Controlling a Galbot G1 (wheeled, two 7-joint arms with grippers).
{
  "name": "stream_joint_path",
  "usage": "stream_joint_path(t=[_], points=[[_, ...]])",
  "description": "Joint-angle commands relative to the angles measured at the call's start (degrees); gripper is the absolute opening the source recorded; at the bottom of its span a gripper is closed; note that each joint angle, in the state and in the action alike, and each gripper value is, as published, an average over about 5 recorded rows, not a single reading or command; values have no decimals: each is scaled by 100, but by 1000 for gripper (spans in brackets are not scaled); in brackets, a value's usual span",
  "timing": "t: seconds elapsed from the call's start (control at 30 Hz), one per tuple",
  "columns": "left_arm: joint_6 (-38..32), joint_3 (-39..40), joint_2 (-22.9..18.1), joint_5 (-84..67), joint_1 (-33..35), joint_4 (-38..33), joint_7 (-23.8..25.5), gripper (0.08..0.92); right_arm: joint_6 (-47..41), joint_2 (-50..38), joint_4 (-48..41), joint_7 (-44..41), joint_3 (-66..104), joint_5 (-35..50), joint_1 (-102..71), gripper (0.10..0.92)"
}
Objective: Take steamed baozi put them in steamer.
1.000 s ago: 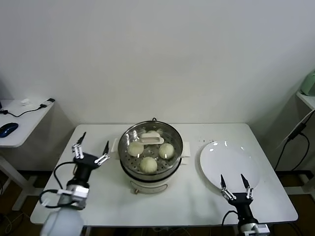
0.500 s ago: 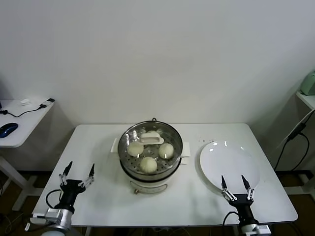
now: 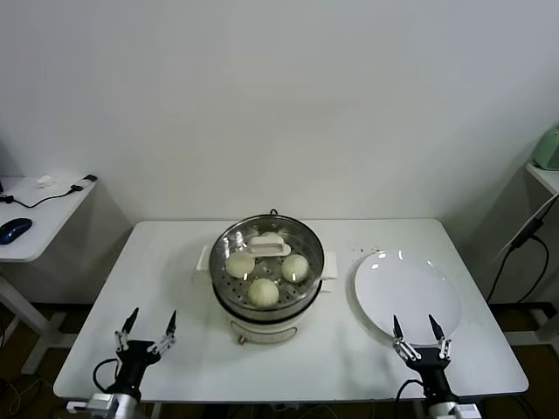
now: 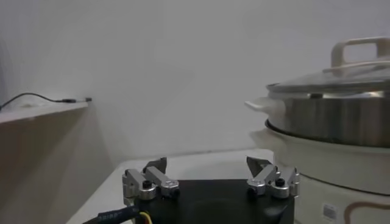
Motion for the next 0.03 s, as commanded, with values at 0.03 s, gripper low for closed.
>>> stream_joint_path(t=[0.03], points=[[-146,92,-5,-98,70,95,38,823,21,4,-4,-3,-2,20,-6,822]])
